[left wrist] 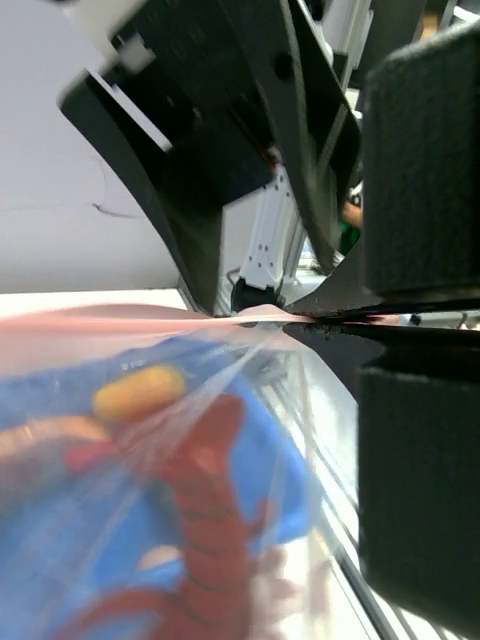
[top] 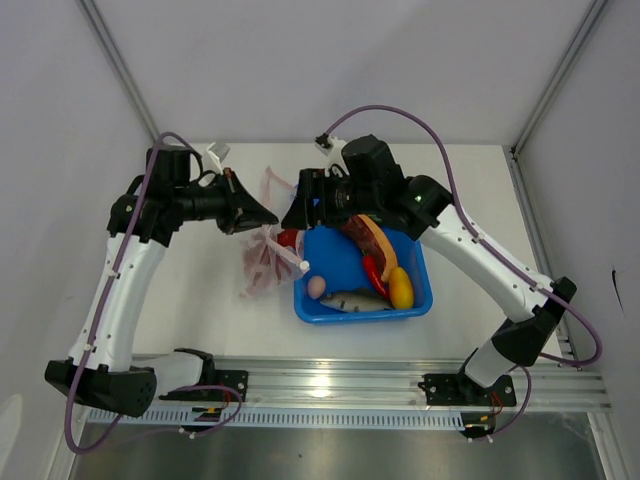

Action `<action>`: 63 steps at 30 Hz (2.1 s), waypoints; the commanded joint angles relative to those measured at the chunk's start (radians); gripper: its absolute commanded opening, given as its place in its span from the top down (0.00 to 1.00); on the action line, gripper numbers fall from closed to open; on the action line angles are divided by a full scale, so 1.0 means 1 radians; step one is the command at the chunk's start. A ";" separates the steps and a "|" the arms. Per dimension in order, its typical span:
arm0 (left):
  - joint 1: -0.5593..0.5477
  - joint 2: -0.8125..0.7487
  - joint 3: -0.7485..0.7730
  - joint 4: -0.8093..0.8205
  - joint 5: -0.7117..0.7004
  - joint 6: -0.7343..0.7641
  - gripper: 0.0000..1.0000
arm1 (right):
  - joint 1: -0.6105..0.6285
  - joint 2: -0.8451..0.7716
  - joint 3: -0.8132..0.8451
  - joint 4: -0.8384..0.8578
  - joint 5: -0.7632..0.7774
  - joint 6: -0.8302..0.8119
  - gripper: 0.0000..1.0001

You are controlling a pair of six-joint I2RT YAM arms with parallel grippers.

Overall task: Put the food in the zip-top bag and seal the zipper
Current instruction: Adjust the fake lobster in the zipper food storage bag, then pick up the fake food from the bin.

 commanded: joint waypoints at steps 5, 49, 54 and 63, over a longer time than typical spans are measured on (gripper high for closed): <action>-0.001 -0.041 0.039 -0.081 -0.073 0.129 1.00 | -0.074 -0.044 0.046 -0.053 0.022 -0.076 0.33; -0.008 -0.062 0.051 -0.237 -0.288 0.141 1.00 | -0.368 0.446 -0.135 0.308 0.223 -0.733 0.09; -0.008 -0.061 0.021 -0.227 -0.270 0.137 0.99 | -0.370 0.509 -0.050 0.279 0.149 -0.802 0.11; -0.008 -0.027 0.028 -0.227 -0.247 0.146 0.99 | -0.368 0.619 0.016 0.228 0.071 -0.807 0.19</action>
